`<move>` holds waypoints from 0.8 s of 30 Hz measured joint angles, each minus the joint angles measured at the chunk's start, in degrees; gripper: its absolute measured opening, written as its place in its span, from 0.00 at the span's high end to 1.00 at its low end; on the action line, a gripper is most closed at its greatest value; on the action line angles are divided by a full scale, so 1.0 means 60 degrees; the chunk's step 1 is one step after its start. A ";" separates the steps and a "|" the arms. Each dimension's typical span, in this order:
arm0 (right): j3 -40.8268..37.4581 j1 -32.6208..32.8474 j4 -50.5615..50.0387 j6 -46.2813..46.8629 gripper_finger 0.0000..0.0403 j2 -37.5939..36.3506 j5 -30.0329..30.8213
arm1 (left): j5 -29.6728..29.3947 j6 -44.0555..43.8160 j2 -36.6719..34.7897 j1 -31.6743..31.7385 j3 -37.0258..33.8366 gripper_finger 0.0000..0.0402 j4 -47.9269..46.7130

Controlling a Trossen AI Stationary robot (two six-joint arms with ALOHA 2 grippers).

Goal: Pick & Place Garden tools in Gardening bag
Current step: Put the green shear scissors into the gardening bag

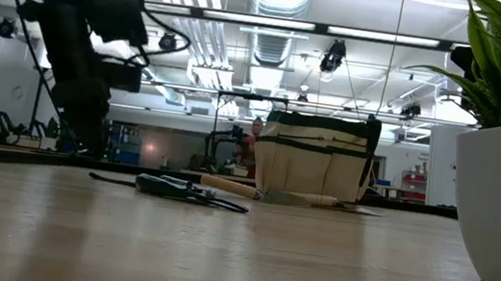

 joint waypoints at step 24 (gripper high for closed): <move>0.0000 0.0000 0.0000 0.0031 0.98 0.0004 0.0001 | 0.0967 0.1074 0.2642 0.0254 -0.0062 0.92 0.1252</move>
